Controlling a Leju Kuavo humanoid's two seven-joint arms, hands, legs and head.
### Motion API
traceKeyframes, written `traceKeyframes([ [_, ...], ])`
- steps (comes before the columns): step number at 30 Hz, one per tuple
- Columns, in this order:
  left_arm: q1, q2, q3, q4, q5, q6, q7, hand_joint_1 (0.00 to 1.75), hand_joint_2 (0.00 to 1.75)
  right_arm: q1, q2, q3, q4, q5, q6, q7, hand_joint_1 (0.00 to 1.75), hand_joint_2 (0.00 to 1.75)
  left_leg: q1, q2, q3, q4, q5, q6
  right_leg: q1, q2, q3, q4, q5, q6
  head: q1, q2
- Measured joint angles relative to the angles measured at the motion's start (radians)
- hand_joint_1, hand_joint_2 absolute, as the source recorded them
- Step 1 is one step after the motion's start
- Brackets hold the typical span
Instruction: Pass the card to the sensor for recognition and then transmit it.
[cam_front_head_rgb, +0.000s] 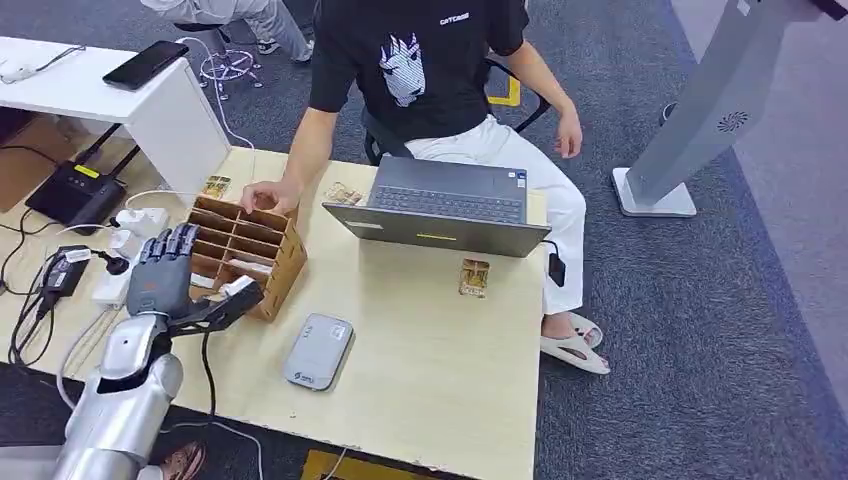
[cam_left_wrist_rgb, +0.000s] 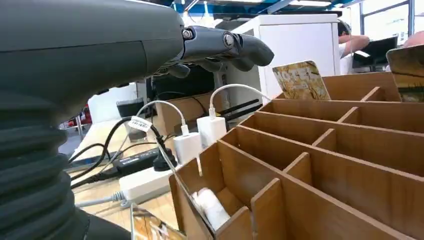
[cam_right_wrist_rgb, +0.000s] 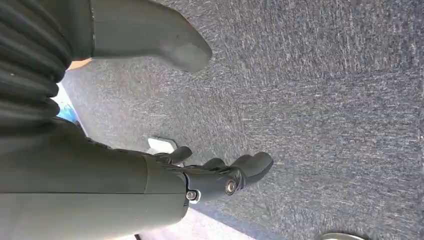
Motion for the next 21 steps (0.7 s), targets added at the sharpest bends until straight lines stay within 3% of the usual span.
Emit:
traceKeyframes([
  [19,-0.002,-0.004,0.000,0.009,0.000,0.000,0.000,0.00,1.75,0.000,0.000,0.000,0.000,0.000,0.000,0.000,0.00,1.75,0.000,0.000,0.000,0.000,0.000,0.000,0.000,0.000,0.000,0.000,0.000,0.000,0.000,0.000],
  [21,-0.010,-0.011,-0.009,0.010,0.057,-0.061,-0.065,0.00,1.75,0.001,0.000,0.000,0.000,0.000,0.000,0.002,0.00,1.75,0.000,0.000,0.000,0.001,0.000,0.000,0.000,0.000,-0.002,0.000,0.000,0.000,0.000,0.000],
])
